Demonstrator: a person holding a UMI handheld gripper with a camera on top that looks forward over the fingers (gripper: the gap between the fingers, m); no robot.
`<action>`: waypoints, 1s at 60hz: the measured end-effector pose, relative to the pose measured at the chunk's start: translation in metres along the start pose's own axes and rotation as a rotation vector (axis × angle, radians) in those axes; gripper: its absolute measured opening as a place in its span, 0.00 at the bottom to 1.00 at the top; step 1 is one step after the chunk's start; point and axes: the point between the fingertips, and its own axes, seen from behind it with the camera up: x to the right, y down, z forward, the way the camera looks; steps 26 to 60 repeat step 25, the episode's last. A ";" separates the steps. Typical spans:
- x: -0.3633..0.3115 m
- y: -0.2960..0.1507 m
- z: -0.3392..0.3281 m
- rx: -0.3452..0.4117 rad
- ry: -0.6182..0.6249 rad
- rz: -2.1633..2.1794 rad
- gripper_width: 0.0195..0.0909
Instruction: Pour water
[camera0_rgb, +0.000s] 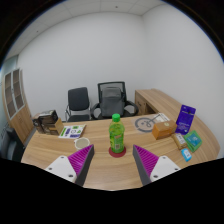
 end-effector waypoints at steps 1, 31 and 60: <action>0.000 -0.003 -0.004 0.005 0.000 -0.003 0.84; -0.009 -0.026 -0.024 0.024 -0.021 -0.051 0.84; -0.009 -0.026 -0.024 0.024 -0.021 -0.051 0.84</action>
